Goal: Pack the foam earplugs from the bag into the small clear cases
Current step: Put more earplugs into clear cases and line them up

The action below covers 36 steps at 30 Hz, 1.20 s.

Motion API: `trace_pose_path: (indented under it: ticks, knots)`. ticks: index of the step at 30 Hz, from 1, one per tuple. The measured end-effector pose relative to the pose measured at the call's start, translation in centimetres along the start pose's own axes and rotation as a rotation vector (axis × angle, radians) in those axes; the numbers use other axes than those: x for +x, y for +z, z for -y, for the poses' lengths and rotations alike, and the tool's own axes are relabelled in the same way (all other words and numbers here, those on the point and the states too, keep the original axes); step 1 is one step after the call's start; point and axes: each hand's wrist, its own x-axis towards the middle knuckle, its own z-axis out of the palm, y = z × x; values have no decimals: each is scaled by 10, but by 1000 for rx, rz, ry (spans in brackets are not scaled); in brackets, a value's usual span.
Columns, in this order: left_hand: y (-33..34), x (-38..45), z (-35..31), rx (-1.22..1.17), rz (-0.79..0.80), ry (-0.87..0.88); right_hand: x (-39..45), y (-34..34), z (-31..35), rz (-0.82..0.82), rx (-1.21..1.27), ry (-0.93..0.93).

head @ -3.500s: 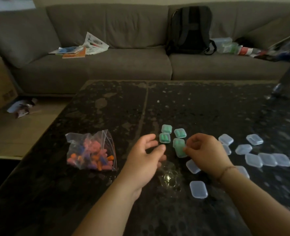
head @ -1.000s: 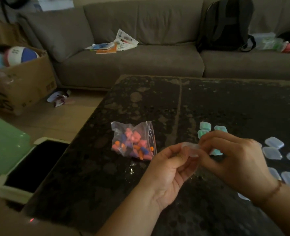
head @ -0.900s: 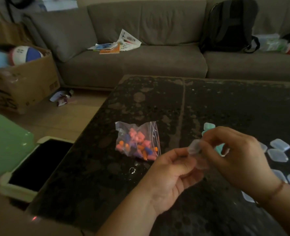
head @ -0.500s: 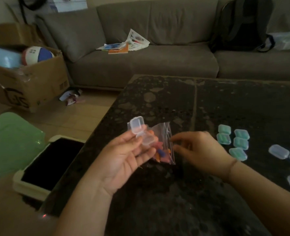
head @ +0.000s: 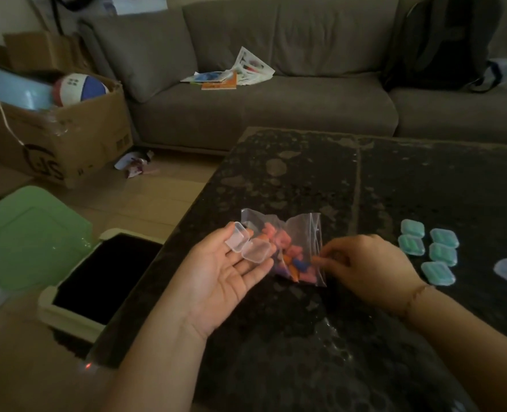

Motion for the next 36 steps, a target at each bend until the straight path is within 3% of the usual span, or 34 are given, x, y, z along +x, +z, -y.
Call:
trace_pose_path:
  ticks: [5, 8, 21, 26, 28, 31, 36]
  knots:
    - [7, -2, 8, 29, 15, -34, -36, -12, 18, -288, 282, -18]
    - [11, -3, 14, 89, 53, -42, -43, 2, 47, -303, 418, -102]
    - [8, -2, 18, 193, 144, -25, -32, 21, 61, -286, 256, -107]
    - [4, -1, 11, 248, 97, 4, -25, 5, 35, -472, 488, 6]
    - [2, 0, 6, 244, 50, 26, -11, 0, 17, -395, 428, 70]
    - [-1, 2, 2, 269, -25, 77, 7, 5, 2, -98, 251, 27]
    - [-2, 4, 1, 207, -72, 57, 17, 4, 5, 123, 352, -145]
